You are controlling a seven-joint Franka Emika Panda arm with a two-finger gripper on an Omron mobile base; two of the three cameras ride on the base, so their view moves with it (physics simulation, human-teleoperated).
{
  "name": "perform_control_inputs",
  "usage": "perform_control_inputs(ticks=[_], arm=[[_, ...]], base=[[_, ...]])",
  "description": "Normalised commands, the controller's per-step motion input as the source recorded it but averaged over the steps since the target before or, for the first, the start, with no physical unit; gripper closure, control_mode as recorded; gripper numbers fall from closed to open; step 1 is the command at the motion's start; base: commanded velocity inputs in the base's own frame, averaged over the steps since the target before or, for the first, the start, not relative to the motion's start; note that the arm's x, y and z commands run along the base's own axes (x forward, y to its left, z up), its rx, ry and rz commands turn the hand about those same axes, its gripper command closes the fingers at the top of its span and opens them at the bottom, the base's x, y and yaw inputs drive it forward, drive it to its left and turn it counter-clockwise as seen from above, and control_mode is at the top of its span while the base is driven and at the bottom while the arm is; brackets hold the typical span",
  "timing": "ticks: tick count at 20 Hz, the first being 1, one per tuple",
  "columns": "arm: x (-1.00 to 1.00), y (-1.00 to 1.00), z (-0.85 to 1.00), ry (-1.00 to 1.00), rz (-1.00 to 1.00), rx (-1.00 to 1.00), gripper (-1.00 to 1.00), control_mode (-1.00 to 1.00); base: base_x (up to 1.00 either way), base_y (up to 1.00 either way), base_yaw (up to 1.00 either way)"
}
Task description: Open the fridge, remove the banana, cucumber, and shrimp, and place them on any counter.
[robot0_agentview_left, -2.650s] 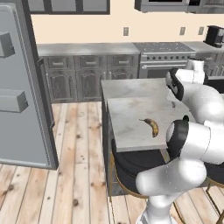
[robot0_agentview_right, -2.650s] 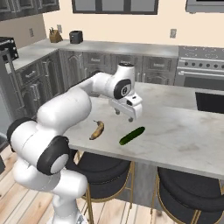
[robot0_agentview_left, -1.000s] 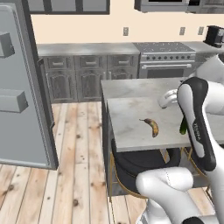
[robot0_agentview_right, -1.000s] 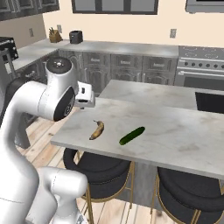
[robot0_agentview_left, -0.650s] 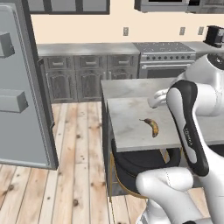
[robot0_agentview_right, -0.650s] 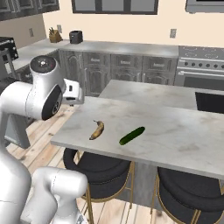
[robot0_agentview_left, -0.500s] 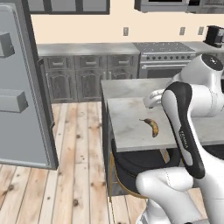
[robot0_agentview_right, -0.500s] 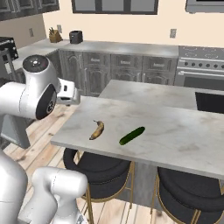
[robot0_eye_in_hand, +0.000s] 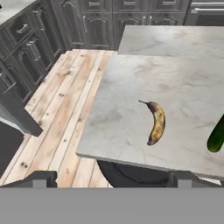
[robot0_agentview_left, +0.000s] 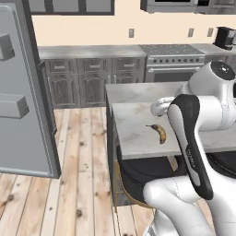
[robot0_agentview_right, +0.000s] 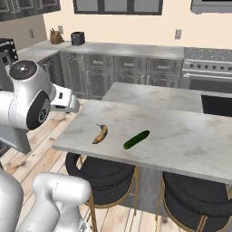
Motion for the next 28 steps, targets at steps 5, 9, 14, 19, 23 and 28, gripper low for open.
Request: perform_control_inputs(ticks=[5,9,14,19,23,28], arm=[[0.0,0.0,0.0,0.0,0.0,0.0,-1.0,1.0],[0.0,0.0,0.0,0.0,0.0,0.0,-1.0,1.0],[0.0,0.0,0.0,0.0,0.0,0.0,-1.0,1.0],[0.0,0.0,0.0,0.0,0.0,0.0,-1.0,1.0],[0.0,0.0,0.0,0.0,0.0,0.0,-1.0,1.0],[0.0,0.0,0.0,0.0,0.0,0.0,-1.0,1.0]], base=[[-0.94,0.38,0.52],[-0.56,0.51,0.96],[-0.16,0.25,0.98],[0.65,-0.18,0.69],[0.75,-0.76,0.41],[0.75,-0.55,0.27]])
